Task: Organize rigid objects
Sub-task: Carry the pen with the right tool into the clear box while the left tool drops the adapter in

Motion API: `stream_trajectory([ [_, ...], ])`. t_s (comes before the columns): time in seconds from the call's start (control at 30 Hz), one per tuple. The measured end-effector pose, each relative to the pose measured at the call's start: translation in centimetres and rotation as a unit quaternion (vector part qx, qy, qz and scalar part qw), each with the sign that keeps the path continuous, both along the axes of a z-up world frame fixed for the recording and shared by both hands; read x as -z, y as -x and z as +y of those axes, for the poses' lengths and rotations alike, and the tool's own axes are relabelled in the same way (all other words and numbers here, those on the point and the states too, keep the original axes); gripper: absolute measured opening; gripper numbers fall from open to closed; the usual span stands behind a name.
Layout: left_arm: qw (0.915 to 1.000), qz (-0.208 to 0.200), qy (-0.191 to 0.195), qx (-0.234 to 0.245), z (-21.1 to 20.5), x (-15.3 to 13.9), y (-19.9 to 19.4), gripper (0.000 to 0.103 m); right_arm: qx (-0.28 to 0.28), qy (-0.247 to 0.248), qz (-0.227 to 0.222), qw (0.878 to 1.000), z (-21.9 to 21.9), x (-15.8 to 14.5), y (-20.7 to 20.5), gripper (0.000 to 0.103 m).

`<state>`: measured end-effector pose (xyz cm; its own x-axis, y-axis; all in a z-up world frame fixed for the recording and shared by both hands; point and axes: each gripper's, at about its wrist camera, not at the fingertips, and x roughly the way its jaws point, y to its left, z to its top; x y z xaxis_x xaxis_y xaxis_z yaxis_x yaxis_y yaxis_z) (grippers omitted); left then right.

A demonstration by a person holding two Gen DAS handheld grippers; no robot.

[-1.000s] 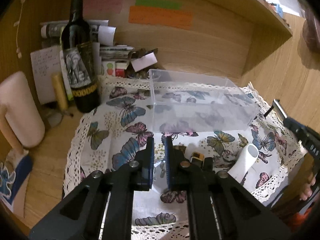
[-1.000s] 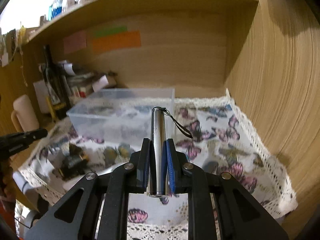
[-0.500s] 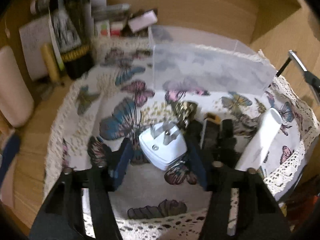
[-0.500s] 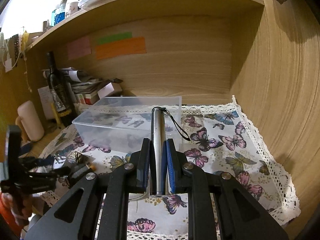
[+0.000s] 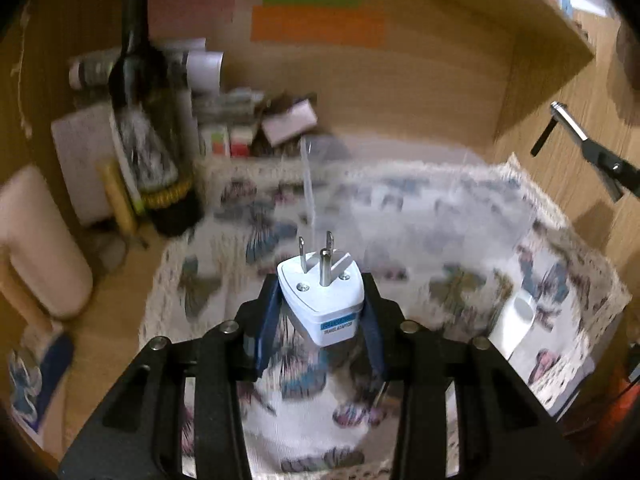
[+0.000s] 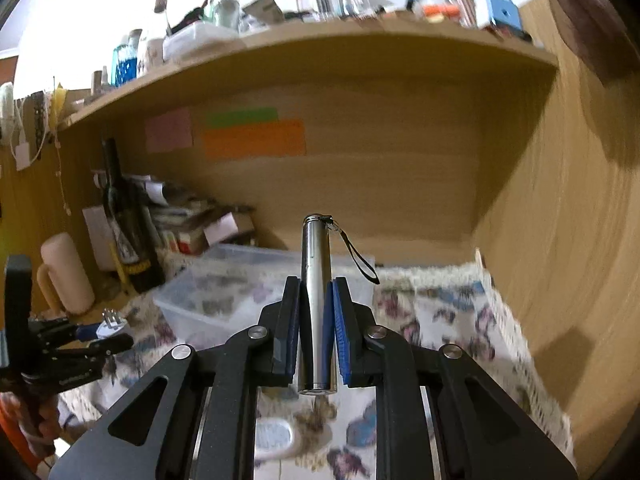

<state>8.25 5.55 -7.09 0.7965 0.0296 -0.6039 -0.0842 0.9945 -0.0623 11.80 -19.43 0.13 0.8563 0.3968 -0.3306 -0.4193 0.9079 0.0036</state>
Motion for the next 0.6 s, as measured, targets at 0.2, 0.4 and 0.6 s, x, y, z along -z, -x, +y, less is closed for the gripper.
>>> stream_trajectory([
  [0.2, 0.9994, -0.029, -0.008, 0.014, -0.4, -3.6, -3.1, 0.038, -0.011, 0.014, -0.008, 1.000, 1.4, -1.1, -2.4, 0.014],
  [0.4, 0.9993, -0.017, -0.008, 0.031, -0.9, -4.8, -7.7, 0.038, -0.017, 0.033, 0.021, 0.999, 2.9, -0.1, -5.9, 0.014],
  [0.6, 0.9986, 0.024, -0.004, 0.048, -1.7, -3.2, -11.7, 0.038, -0.013, 0.066, 0.069, 0.995, 4.5, 2.3, -9.2, 0.014],
])
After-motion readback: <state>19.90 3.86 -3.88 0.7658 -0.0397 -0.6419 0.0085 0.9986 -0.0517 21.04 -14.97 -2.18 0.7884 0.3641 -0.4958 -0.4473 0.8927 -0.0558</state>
